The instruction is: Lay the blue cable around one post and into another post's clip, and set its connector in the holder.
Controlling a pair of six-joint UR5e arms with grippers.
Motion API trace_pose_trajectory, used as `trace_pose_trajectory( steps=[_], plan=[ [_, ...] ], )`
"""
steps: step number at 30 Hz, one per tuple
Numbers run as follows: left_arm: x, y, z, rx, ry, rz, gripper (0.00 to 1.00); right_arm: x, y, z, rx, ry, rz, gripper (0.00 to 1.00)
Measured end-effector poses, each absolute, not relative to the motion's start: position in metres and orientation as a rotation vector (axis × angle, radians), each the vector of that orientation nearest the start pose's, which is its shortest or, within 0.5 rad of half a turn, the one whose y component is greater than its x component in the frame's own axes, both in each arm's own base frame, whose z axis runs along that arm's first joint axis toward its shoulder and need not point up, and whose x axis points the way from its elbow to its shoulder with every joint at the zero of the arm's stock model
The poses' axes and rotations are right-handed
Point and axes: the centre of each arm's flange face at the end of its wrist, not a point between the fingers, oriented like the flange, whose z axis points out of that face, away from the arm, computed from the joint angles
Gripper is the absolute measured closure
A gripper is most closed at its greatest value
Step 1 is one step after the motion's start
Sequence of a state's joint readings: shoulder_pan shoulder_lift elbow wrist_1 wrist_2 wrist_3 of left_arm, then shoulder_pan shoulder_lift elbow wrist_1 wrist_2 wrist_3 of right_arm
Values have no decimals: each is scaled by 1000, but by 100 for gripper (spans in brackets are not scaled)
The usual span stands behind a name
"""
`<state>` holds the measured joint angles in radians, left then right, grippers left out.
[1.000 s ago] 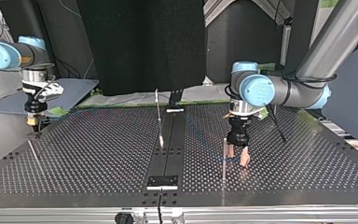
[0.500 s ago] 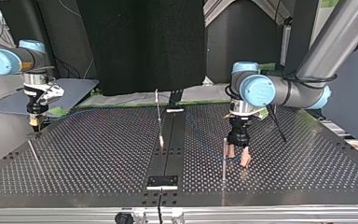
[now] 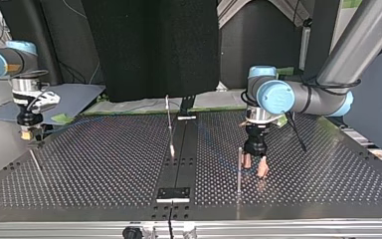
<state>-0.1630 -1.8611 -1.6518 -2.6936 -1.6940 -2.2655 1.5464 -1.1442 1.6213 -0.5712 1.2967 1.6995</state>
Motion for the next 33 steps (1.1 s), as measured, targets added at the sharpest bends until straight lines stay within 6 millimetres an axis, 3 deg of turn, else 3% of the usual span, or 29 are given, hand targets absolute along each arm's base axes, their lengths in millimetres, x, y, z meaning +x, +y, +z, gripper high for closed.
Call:
trace_pose_trajectory(
  steps=[10,21,33],
  plan=[
    [565,-215,335,-496,1448,-587,0,138,-630,291,1384,-1080,1534,100],
    [565,-213,334,-498,1454,-576,0,133,-629,289,1506,-1054,1523,100],
    [565,-213,334,-497,1455,-574,0,128,-642,297,1488,-1009,1496,100]
  ],
)
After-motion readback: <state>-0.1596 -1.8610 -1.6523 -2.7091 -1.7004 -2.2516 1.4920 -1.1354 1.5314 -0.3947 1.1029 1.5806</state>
